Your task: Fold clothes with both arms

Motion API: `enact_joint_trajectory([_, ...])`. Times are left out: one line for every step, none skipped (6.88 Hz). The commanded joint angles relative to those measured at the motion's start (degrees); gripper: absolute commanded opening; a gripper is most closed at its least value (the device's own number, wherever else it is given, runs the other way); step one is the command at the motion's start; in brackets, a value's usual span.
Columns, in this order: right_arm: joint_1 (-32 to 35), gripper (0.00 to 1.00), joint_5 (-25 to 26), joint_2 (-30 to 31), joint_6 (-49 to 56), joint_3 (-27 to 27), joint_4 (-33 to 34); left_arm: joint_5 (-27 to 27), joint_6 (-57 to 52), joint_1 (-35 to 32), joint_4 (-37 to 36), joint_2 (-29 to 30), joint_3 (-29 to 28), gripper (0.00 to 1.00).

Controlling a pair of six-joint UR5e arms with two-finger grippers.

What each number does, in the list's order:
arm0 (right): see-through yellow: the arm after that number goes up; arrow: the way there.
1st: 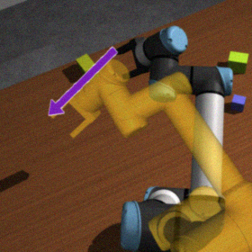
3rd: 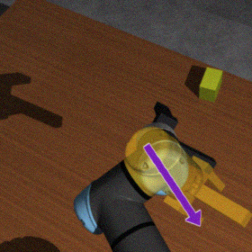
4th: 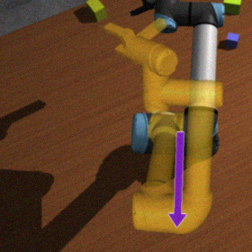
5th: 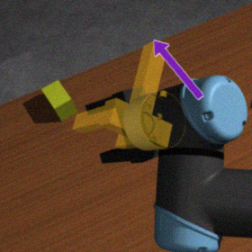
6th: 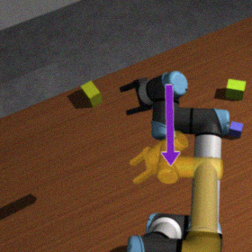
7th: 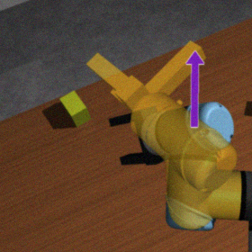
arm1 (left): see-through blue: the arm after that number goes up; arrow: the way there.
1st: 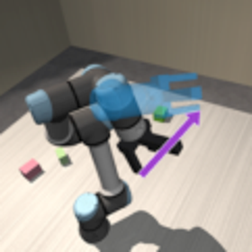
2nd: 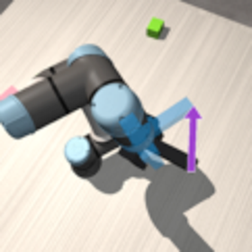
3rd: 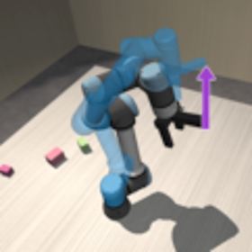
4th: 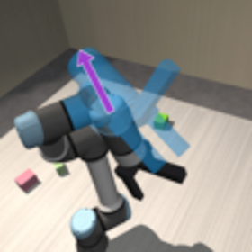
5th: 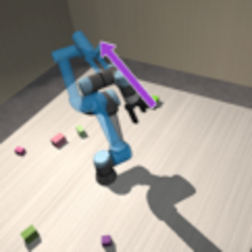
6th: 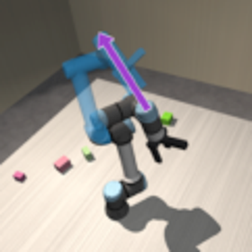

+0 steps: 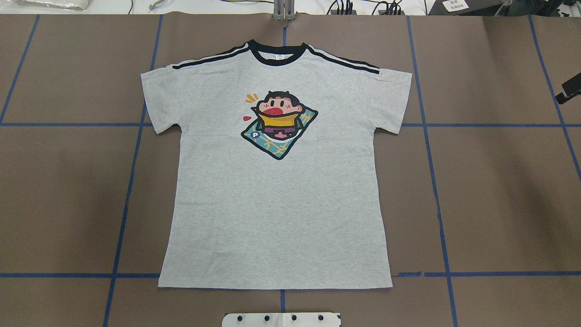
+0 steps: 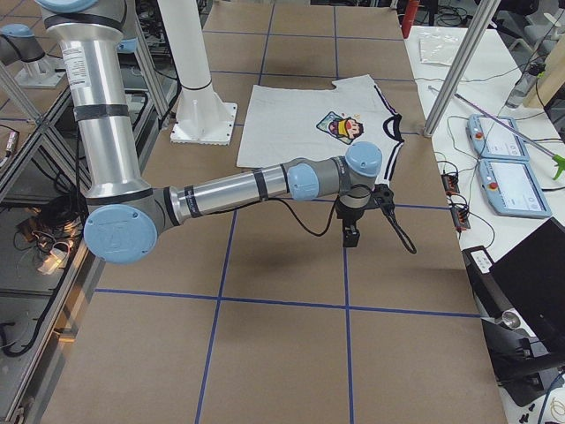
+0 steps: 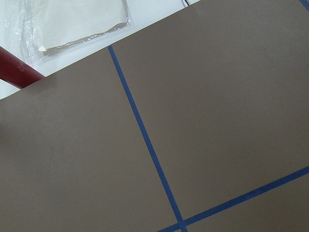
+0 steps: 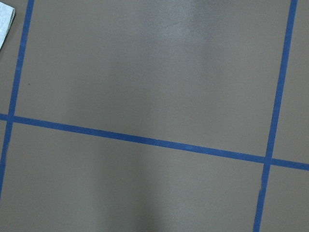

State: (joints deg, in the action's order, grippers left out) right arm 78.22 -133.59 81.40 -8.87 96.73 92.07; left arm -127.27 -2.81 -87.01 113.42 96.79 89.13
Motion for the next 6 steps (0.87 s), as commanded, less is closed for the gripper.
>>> enact_joint_trajectory([0.0,1.00,-0.1,0.0,-0.4,0.0,0.0,0.0,0.2,0.7,-0.4,0.2,2.2,1.00])
enact_joint_trajectory([-0.1,1.00,-0.2,0.1,-0.5,-0.2,0.0,-0.2,0.2,0.8,-0.4,0.0,2.2,1.00])
enact_joint_trajectory([-0.2,1.00,-0.3,0.0,-0.5,0.0,0.0,-1.6,0.1,0.8,-0.1,-1.1,2.4,1.00])
enact_joint_trajectory([-0.3,1.00,-0.4,0.0,-0.5,0.1,0.0,-4.6,0.2,0.7,0.4,-2.5,2.6,1.00])
enact_joint_trajectory([-0.7,1.00,-0.4,-0.3,-0.6,0.1,0.0,-4.9,0.3,0.7,-0.3,-2.6,4.6,1.00])
enact_joint_trajectory([-2.1,1.00,-0.4,-0.5,-0.5,0.6,-0.1,-4.8,0.7,0.7,-0.3,-2.6,4.6,1.00])
